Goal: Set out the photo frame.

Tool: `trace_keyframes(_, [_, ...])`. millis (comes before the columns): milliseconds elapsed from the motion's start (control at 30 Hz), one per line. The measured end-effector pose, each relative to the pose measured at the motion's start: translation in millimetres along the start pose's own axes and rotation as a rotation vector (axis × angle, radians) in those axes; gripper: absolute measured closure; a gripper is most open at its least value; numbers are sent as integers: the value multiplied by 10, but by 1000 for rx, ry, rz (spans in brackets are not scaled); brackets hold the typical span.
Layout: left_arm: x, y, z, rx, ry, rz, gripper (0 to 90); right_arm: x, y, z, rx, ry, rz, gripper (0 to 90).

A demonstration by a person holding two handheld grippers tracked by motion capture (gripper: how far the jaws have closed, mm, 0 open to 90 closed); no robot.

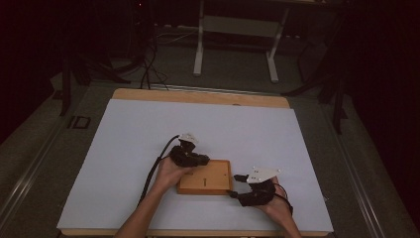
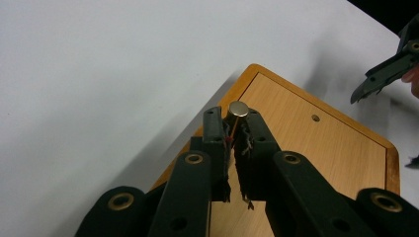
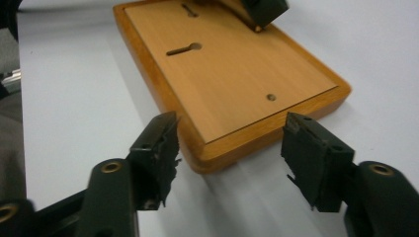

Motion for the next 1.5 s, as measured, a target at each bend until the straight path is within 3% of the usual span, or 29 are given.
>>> trace_keyframes(233, [52, -6, -25, -12, 31, -29, 840, -1, -57, -31, -1, 22, -25, 291])
trace_keyframes(500, [86, -12, -64, -33, 53, -48, 840, -22, -85, -21, -16, 15, -48, 257])
trace_keyframes(733, [105, -19, -102, -53, 76, -54, 842, -20, -134, -54, -40, 38, -83, 259])
trace_keyframes(1167, [176, -36, -147, -71, 86, -97, 845, -29, -232, -38, -128, 61, -101, 318])
trace_keyframes(1367, [176, -41, -158, -78, 90, -88, 846, 5, -321, -45, -186, 97, -114, 283])
trace_keyframes(1500, [171, -44, -149, -71, 66, -75, 846, 8, -327, -34, -205, 99, -111, 286])
Point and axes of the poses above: each handheld gripper's, and its own axes: y roughly backward along the jaws, x roughly out of its top, z roughly to its right, the point moved 1 cm from there along -y, roughly forward along the jaws, and after that the axes turned 14 degrees about y, right-handed, at the moved point
